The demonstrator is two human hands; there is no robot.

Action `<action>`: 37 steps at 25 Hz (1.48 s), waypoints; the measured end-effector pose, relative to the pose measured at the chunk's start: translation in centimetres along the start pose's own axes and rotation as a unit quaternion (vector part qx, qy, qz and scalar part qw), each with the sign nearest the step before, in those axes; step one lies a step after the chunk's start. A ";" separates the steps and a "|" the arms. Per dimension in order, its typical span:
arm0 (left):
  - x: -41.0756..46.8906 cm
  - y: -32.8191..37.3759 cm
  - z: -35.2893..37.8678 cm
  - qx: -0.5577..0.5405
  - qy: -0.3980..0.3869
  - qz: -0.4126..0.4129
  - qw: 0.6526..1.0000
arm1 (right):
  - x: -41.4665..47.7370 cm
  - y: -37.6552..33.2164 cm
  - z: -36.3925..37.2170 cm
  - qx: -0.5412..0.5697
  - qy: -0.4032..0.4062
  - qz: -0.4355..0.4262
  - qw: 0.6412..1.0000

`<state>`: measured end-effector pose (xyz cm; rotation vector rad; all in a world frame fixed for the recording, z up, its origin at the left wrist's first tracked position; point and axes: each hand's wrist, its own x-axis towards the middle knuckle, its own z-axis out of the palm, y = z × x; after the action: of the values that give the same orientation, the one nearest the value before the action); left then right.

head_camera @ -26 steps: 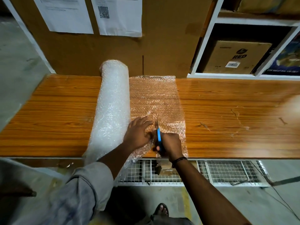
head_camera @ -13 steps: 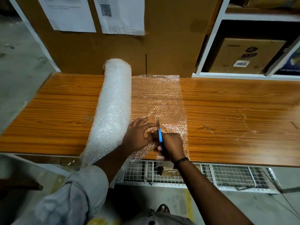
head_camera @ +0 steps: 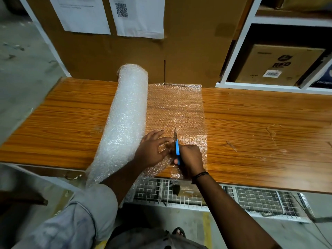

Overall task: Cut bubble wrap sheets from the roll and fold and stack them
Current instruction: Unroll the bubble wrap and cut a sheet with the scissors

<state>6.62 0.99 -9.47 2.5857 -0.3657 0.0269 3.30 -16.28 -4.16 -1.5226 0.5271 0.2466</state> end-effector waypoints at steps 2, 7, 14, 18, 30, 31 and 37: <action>0.1 -0.2 0.0 -0.002 -0.004 0.001 1.000 | 0.2 -0.3 0.3 -0.011 0.001 -0.010 1.000; 1.1 -0.2 -0.5 -0.028 0.012 -0.015 0.999 | 0.2 0.0 0.6 -0.061 0.008 -0.015 0.998; 5.7 -0.1 -2.1 0.018 0.039 0.002 0.999 | 0.1 0.0 1.4 -0.033 0.039 0.032 0.998; 6.1 -1.0 -1.0 0.006 0.048 0.003 0.999 | 0.7 -0.4 2.0 -0.024 0.042 0.027 0.998; 6.1 -1.6 -0.6 -0.002 0.080 0.002 0.997 | 2.5 -1.5 2.5 -0.117 0.045 0.001 0.992; 6.1 -1.6 -0.6 -0.002 0.079 0.002 0.997 | 2.5 -1.6 2.4 -0.124 0.045 0.004 0.991; 6.0 -1.6 -0.7 0.001 0.067 0.006 0.998 | 2.9 -3.1 2.6 -0.081 0.038 0.017 0.996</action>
<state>12.90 1.16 -9.14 2.5657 -0.3312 0.2047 7.74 -14.40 -2.92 -1.6877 0.6052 0.2641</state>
